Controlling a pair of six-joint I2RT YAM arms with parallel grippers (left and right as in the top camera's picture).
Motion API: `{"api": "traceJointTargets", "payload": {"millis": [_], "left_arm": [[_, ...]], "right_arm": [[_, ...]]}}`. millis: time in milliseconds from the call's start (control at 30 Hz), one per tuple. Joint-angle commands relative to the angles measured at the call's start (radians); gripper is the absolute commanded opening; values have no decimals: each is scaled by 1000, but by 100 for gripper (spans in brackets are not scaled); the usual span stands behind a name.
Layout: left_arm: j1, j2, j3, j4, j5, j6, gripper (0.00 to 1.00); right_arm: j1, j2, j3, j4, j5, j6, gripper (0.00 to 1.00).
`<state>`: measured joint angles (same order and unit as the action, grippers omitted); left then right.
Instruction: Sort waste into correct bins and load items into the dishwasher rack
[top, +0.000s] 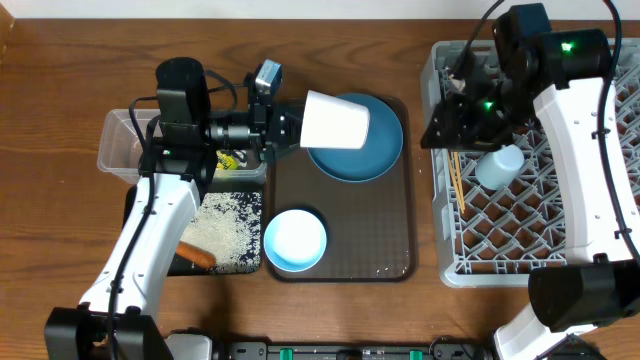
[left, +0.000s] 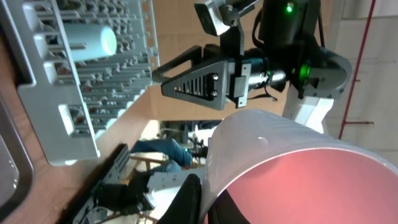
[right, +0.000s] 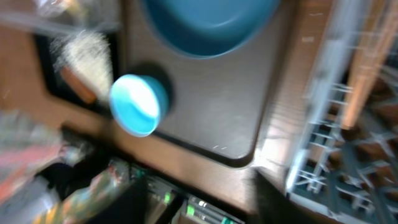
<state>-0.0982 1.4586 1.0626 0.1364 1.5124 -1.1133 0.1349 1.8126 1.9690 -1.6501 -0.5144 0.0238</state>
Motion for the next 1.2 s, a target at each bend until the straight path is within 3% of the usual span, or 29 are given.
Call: {"api": "traceJointTargets", "payload": {"millis": [0, 267, 567, 600, 667, 767, 1167], "left_arm": [[5, -2, 2, 3, 59, -6, 6], [-5, -2, 0, 1, 60, 21, 6], [-68, -2, -14, -1, 58, 31, 6], [-70, -2, -14, -1, 58, 32, 6], [-70, -2, -14, -1, 58, 37, 6], [-70, -2, -14, -1, 58, 47, 6], [-72, -2, -14, -1, 29, 66, 7]], "right_arm": [[-10, -22, 13, -14, -177, -166, 1], [-32, -40, 13, -40, -384, -409, 1], [-124, -46, 13, -48, -470, -342, 1], [-129, -46, 13, -48, -470, -342, 15], [-136, -46, 13, -48, -471, -342, 64], [-136, -46, 13, -48, -470, -347, 96], [-126, -134, 13, -48, -546, -410, 99]]}}
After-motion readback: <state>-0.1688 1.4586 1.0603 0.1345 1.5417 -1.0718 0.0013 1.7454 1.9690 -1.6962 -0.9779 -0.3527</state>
